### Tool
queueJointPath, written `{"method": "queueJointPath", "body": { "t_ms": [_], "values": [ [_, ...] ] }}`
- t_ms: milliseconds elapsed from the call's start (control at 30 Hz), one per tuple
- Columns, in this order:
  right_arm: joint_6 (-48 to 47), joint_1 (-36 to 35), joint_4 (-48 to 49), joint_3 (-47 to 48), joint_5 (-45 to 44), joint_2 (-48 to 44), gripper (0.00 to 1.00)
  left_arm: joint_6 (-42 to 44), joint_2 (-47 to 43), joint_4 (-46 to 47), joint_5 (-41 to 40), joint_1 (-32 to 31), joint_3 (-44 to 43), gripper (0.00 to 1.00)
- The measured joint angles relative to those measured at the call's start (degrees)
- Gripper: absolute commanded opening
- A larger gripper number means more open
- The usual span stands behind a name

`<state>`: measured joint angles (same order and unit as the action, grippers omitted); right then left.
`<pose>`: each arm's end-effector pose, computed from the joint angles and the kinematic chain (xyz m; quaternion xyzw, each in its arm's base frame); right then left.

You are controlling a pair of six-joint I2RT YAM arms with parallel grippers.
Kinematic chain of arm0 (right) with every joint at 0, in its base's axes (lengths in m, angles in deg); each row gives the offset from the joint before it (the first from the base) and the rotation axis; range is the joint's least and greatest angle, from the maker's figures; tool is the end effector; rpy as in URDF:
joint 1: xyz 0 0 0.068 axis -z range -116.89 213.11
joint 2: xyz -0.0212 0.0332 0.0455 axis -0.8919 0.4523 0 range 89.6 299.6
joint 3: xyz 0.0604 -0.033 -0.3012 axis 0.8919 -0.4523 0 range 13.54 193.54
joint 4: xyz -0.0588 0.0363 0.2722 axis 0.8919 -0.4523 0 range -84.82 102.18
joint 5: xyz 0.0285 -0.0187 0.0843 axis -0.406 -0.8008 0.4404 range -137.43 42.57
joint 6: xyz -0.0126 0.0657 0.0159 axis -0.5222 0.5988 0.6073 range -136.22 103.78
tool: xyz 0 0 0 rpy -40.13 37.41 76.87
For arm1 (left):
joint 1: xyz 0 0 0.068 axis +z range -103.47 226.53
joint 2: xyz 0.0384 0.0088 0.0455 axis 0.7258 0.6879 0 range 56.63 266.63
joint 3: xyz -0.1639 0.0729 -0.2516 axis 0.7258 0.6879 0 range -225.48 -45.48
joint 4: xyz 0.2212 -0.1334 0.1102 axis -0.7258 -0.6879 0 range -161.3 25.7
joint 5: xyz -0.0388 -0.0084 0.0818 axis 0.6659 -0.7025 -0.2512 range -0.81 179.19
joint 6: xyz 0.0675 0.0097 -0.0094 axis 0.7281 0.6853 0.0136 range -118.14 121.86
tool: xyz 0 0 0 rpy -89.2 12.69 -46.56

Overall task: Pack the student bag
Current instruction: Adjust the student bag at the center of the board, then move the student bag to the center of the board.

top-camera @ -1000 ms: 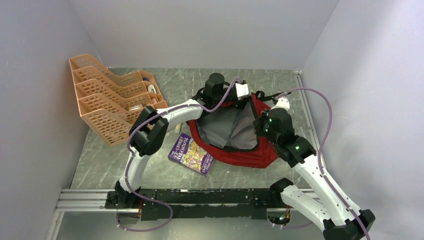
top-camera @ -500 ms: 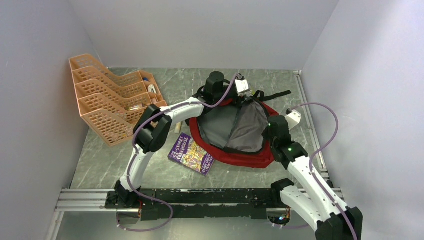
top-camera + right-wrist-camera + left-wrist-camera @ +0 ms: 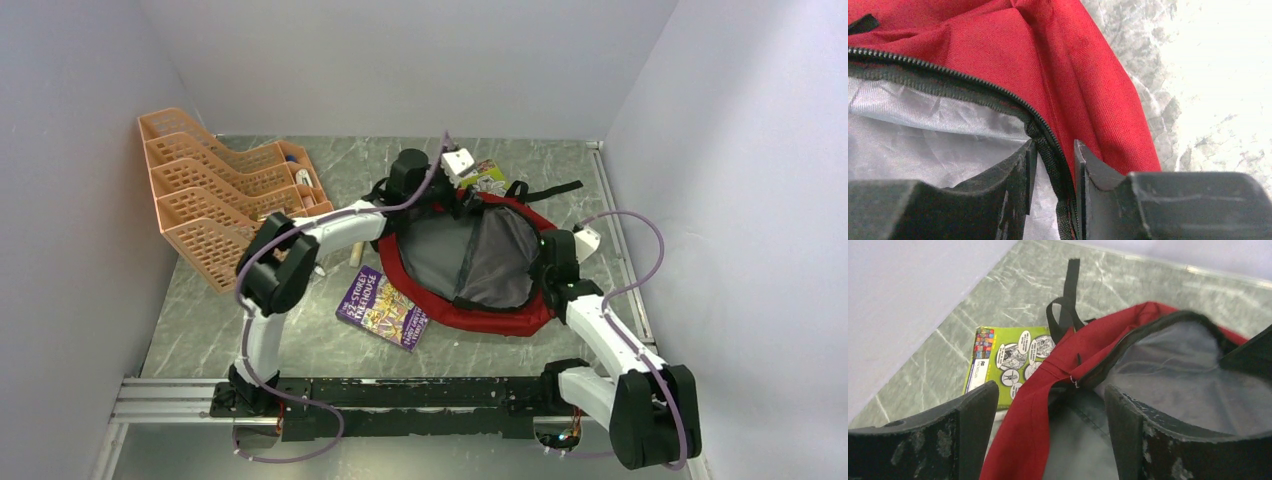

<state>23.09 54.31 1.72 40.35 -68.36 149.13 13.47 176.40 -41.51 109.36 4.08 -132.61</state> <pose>0.2155 0.0134 0.1938 0.3070 0.8517 0.0070 0.4246 0.3928 -0.3854 0.2606 0.4428 0.6198 -0.2977 0.5754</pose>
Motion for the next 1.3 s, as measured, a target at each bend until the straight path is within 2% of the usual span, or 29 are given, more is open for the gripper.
{"method": "queueJointPath", "body": {
  "t_ms": [167,300,500,600,800,967,1100,1300],
  "values": [
    [-2.3,0.2,-1.2,0.3,-0.7,-4.2,0.46,-9.8,-10.8,-0.3,-2.2,0.6,7.9,0.83],
    [-3.0,0.2,-6.5,3.1,-3.5,-11.5,0.48,-17.8,-17.2,-4.0,-6.3,0.6,9.4,0.87],
    [-1.4,0.3,-15.0,12.9,-8.2,-17.7,0.49,-26.6,-23.0,-16.7,-14.9,2.4,10.2,0.9],
    [-2.1,0.4,-17.9,15.9,-8.3,-19.2,0.5,-30.5,-27.3,-22.0,-20.2,5.4,15.1,0.91],
    [-6.2,0.5,-22.9,22.6,-0.8,-17.1,0.54,-33.1,-34.4,-28.6,-29.1,8.8,23.8,0.93],
    [-6.0,-0.5,-23.8,29.1,9.0,-9.4,0.6,-32.9,-34.9,-29.8,-29.2,9.2,25.1,0.94],
    [-4.3,-8.8,-25.3,29.1,10.3,-3.9,0.63,-31.8,-32.5,-30.6,-28.0,9.3,24.8,0.95],
    [-1.8,-26.9,-28.3,34.6,3.9,8.9,0.68,-29.3,-28.3,-32.5,-26.6,9.3,23.9,0.95]
  ]
}}
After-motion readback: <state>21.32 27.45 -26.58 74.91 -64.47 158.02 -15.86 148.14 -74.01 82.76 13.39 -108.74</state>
